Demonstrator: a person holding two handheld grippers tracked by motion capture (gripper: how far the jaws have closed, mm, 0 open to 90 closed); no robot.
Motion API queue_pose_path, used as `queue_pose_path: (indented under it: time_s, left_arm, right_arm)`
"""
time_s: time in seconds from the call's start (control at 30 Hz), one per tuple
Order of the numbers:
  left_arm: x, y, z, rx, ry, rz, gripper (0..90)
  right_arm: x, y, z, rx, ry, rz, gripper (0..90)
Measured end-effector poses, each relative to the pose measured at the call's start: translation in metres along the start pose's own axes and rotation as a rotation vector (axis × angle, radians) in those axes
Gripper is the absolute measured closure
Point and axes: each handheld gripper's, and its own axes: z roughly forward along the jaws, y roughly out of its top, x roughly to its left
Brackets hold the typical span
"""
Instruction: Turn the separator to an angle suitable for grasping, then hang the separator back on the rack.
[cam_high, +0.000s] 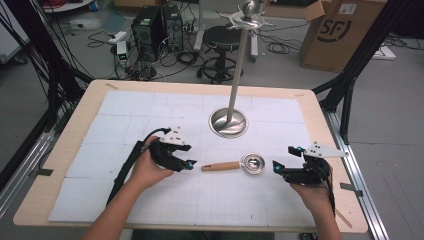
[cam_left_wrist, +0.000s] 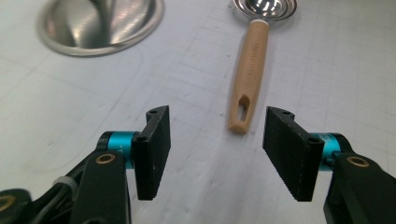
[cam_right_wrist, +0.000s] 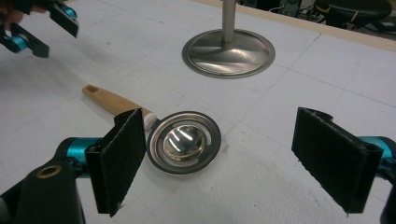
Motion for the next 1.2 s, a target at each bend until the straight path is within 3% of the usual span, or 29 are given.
queue_pose_path:
  time_s: [0.17,0.3,0.53,0.9,1.2]
  left_arm:
    - [0.021,-0.017,-0.035,-0.111,0.043,-0.092,33.1]
    - [0.033,-0.025,-0.052,-0.187,0.065,-0.139,22.4]
    - [0.04,-0.034,-0.074,-0.272,0.097,-0.14,13.7]
    - [0.043,-0.043,-0.087,-0.342,0.083,-0.129,1.7]
    - [0.042,-0.042,-0.078,-0.303,0.092,-0.11,1.6]
  right_arm:
    - [0.001,0.001,0.003,0.004,0.001,-0.005,16.5]
    - [-0.001,0.0,0.001,0.004,-0.003,0.001,16.5]
    - [0.0,0.0,0.002,0.007,0.0,-0.008,16.5]
    - [0.001,-0.001,0.005,0.021,0.013,-0.011,16.5]
    - [0.006,0.001,0.007,0.027,0.023,-0.023,16.5]
